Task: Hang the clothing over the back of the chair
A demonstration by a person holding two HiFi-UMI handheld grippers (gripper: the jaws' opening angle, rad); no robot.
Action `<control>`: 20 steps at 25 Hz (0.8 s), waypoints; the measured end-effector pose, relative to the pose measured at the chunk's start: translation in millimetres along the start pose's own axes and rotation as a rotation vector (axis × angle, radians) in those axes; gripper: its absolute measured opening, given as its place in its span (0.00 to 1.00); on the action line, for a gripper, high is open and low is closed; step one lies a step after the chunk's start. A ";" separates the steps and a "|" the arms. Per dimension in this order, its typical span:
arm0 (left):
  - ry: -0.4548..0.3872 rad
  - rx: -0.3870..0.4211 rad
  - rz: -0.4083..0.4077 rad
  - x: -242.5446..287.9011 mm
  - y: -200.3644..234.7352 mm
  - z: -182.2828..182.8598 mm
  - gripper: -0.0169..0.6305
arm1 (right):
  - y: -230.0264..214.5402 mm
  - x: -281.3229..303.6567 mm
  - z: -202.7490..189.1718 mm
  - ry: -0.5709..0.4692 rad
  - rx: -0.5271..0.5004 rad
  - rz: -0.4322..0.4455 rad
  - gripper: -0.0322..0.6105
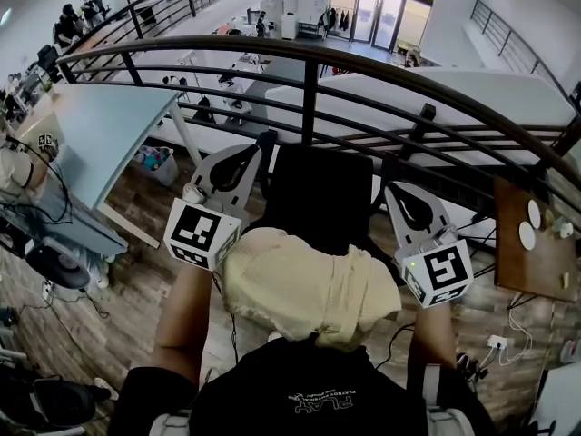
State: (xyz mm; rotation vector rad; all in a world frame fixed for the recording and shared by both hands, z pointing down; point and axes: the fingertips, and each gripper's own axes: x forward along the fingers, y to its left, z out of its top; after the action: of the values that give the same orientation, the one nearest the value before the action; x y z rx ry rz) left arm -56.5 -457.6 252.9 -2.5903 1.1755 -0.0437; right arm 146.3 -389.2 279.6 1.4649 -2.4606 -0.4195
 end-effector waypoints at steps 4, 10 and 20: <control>-0.011 -0.031 0.003 -6.4 3.2 2.4 0.05 | -0.2 -1.8 9.0 -0.020 -0.007 -0.024 0.08; -0.041 -0.026 0.004 -11.9 3.7 8.8 0.05 | -5.2 -3.5 9.7 -0.020 -0.014 -0.051 0.08; -0.027 -0.006 0.005 -14.3 2.0 6.6 0.05 | -2.4 -6.1 8.1 -0.013 -0.017 -0.061 0.08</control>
State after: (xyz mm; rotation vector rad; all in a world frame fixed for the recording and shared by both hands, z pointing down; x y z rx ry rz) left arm -66.5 -446.6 247.3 -2.5846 1.1748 -0.0041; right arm 148.3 -383.9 270.8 1.5385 -2.4214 -0.4626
